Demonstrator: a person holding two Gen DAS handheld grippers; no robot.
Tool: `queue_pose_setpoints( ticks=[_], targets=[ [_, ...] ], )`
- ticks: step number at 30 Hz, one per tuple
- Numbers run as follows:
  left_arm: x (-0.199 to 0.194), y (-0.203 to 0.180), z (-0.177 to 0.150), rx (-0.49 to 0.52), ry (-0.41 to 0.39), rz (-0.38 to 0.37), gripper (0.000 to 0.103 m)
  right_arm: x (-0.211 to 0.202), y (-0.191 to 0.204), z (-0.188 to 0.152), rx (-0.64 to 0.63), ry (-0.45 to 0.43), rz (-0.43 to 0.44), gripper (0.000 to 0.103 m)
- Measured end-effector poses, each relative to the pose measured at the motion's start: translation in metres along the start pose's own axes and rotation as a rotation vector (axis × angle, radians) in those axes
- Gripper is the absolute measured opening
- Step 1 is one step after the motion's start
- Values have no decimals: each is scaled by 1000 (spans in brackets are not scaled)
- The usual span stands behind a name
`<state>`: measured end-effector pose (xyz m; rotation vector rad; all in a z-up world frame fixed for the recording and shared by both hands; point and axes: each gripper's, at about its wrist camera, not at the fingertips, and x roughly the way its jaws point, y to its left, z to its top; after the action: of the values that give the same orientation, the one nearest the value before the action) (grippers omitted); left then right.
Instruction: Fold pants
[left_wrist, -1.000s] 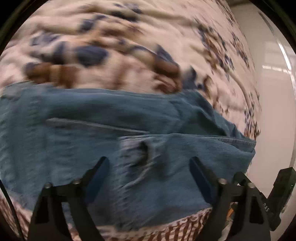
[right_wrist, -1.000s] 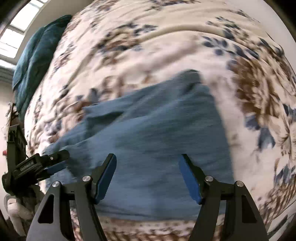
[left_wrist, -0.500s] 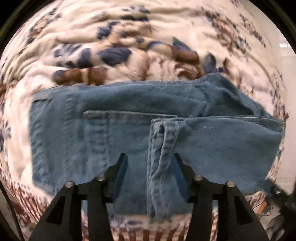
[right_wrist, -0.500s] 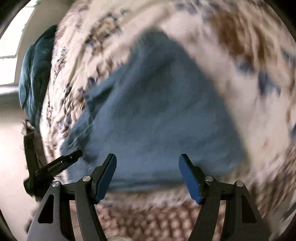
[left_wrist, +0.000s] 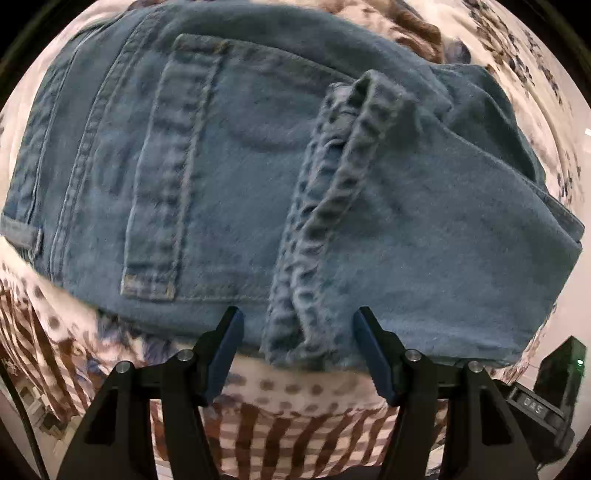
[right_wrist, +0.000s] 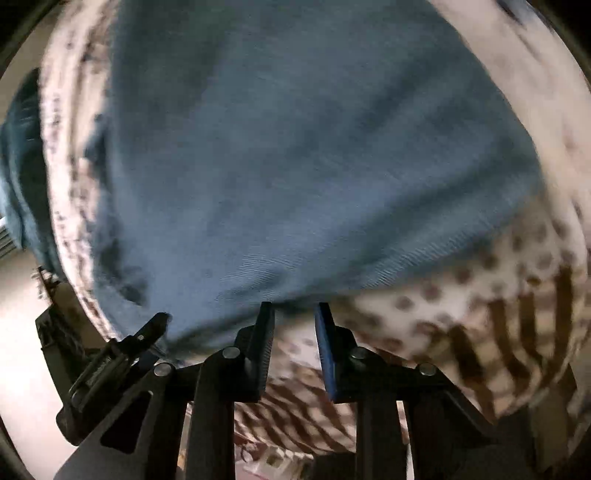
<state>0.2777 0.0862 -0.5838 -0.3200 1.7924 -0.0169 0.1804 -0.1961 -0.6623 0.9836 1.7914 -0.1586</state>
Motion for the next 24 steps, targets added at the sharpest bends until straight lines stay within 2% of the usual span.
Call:
queue_pose_setpoints(
  ticks=[3,4,9,11,12,14,15,17,20,23,24],
  targets=[
    [-6,5,-9,35,8,17,61,-7,1,-10,-40,-3,31,26],
    [-8,7,-10,42,8,25,66,-12,6,-13,-71,-20,36,26],
    [-4,3,-11,77,6,68,68,-33,83,-16,-308,-149,108,26],
    [2,-10,-7,83,1,84,70,-25,108,-13,-384,-163,128,26],
    [5,-15,-6,86,-4,90,71,-8,121,-7,-426,-128,83,25],
    [8,-18,-6,98,-13,108,73,19,119,-3,-394,-53,10,23],
    [10,-20,-8,100,-14,113,73,33,110,-4,-371,-4,8,13],
    [15,-26,-4,103,-11,118,73,38,99,-12,-389,-3,-22,1],
    [19,-24,-2,105,-13,110,75,34,76,-14,-348,-17,-33,0],
    [22,-24,0,95,-19,103,75,29,51,-4,-279,-57,-86,0],
    [21,-20,0,91,-19,100,75,28,44,0,-253,-61,-79,0]
  ],
)
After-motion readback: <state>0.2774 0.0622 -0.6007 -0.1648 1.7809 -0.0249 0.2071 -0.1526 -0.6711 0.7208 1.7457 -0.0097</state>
